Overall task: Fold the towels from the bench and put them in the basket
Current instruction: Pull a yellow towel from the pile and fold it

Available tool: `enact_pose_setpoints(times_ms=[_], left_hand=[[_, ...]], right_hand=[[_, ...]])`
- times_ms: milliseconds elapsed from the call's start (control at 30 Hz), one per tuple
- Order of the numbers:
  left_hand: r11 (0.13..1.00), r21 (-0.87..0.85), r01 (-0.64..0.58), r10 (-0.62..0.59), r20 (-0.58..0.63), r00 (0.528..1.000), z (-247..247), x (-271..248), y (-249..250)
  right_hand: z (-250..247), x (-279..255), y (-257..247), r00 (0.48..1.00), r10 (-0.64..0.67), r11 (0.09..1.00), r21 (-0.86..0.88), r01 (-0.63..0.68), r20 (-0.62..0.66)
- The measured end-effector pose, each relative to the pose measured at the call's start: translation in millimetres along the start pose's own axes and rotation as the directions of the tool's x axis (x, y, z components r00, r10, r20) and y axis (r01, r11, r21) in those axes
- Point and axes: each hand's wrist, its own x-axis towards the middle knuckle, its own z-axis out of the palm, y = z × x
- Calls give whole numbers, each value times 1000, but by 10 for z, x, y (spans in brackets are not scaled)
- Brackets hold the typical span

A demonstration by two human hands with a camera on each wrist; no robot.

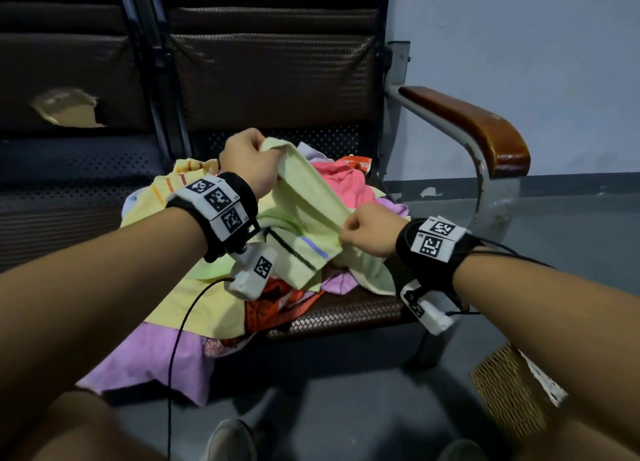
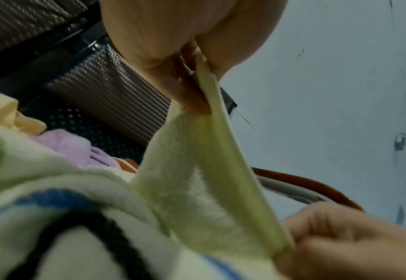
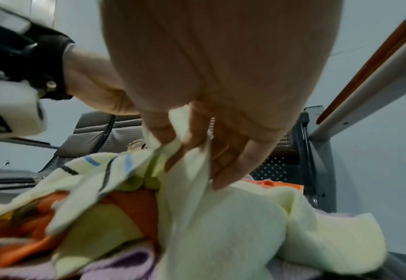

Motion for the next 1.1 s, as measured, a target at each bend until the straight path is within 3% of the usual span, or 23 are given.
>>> enact_pose_setpoints(times_ms=[67, 133, 233, 300, 367, 467, 533, 667, 800, 900, 1000, 1100], left_hand=[[999, 11, 36, -35, -69, 997, -66, 77, -12], [998, 1, 59, -58, -105, 993, -107, 134, -41], [999, -6, 54, -55, -35, 998, -111, 139, -65], [995, -48, 84, -84, 13, 996, -125, 163, -78], [987, -116, 108, -105, 32, 994, -155, 179, -75], [993, -105, 61, -60, 15, 998, -152, 182, -77], [987, -145, 73, -75, -4, 997, -152, 209, -76], [964, -211, 161, -174, -42, 984, -260, 307, -104], [982, -119, 145, -154, -65, 986, -287, 271, -170], [992, 58, 109, -102, -112, 988, -362, 315, -209], [994, 29, 102, -98, -113, 989, -442, 355, -139], [978, -185, 97, -102, -17, 995, -537, 356, 15]], right_hand=[[-145, 19, -25, 975, 46, 998, 52, -35, -217], [-294, 61, -40, 905, 90, 987, 160, -25, -415], [-398, 119, -54, 828, 99, 973, 226, 35, -552], [-393, 91, -25, 836, 33, 963, 240, 119, -548], [-372, 40, 50, 882, -95, 954, 210, 213, -462], [-322, 7, 139, 929, -282, 959, -86, 269, -241], [-286, 24, 192, 948, -268, 942, -253, 220, -173], [-291, 9, 354, 979, -131, 960, -265, 86, -157], [-380, -17, 439, 975, -31, 993, -117, 6, -219], [-520, -10, 430, 945, -47, 999, 11, 54, -323], [-652, -3, 346, 898, -77, 985, 109, 137, -434], [-764, 3, 217, 871, -102, 964, 169, 206, -480]])
